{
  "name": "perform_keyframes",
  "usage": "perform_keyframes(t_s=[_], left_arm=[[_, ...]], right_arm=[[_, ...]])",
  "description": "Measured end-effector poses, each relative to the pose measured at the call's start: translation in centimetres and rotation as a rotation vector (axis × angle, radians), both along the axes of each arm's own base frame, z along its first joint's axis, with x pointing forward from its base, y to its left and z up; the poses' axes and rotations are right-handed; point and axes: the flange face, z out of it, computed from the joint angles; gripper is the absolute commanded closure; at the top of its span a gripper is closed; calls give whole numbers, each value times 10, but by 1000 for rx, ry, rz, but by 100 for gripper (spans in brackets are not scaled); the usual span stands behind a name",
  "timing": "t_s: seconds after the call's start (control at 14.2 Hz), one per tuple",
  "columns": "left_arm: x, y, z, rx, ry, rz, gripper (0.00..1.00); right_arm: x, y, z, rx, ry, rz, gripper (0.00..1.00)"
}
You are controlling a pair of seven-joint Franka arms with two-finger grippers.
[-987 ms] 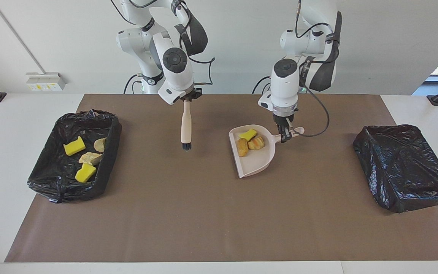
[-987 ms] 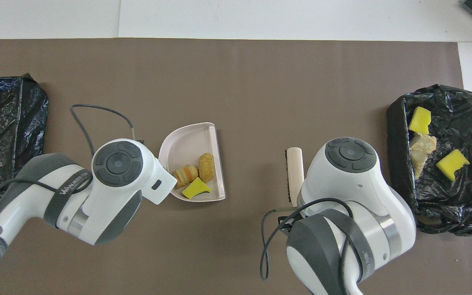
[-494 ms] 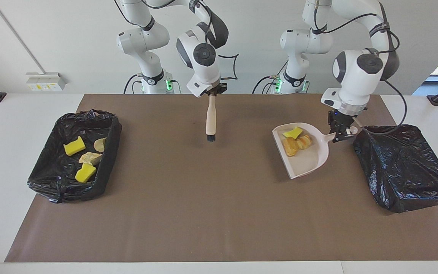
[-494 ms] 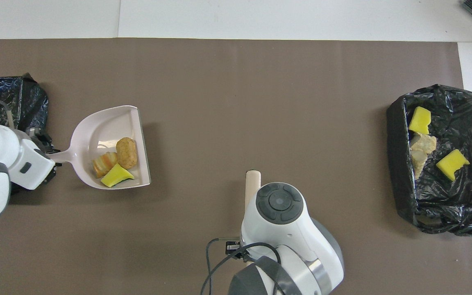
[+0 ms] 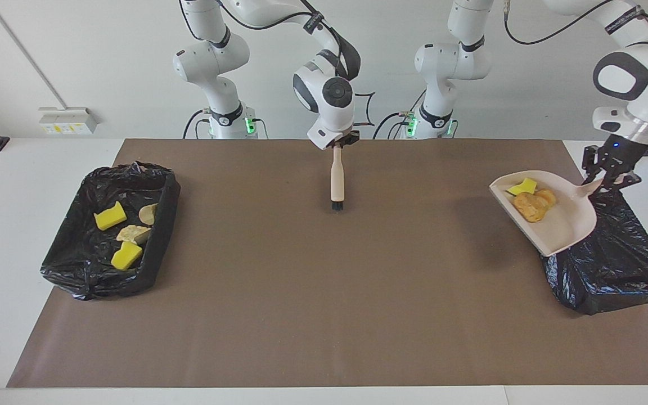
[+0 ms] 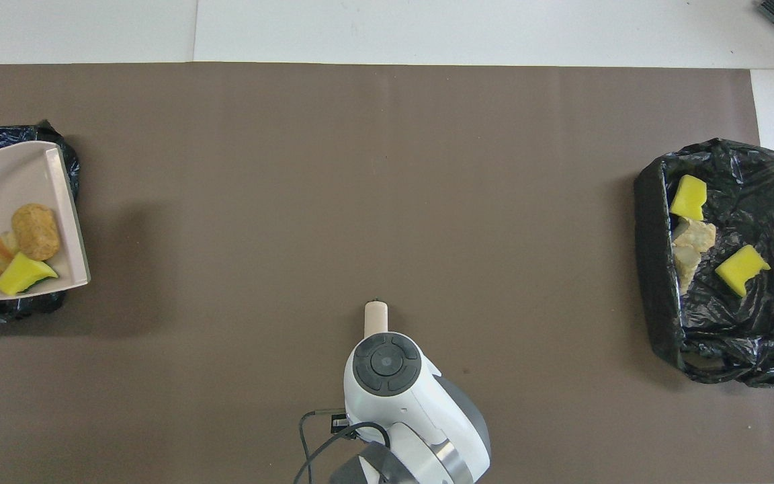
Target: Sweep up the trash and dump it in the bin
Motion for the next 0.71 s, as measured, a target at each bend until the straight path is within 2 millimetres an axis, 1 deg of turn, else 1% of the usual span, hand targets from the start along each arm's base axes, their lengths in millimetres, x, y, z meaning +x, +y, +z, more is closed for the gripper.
perform_keyframes(t_s=[0.07, 0.28, 0.42, 0.56, 0.71], left_arm=[[7, 18, 10, 28, -3, -14, 100], [27, 54, 18, 124, -1, -94, 100], [41, 73, 25, 223, -23, -136, 100], [51, 88, 31, 368, -56, -162, 100], [54, 92, 32, 461, -34, -200, 100]], right_arm=[[-1, 0, -2, 2, 3, 14, 100], [-2, -3, -5, 2, 7, 22, 100], [-1, -4, -8, -1, 10, 20, 100], [0, -4, -13, 2, 7, 15, 100], [1, -4, -16, 1, 8, 13, 70]])
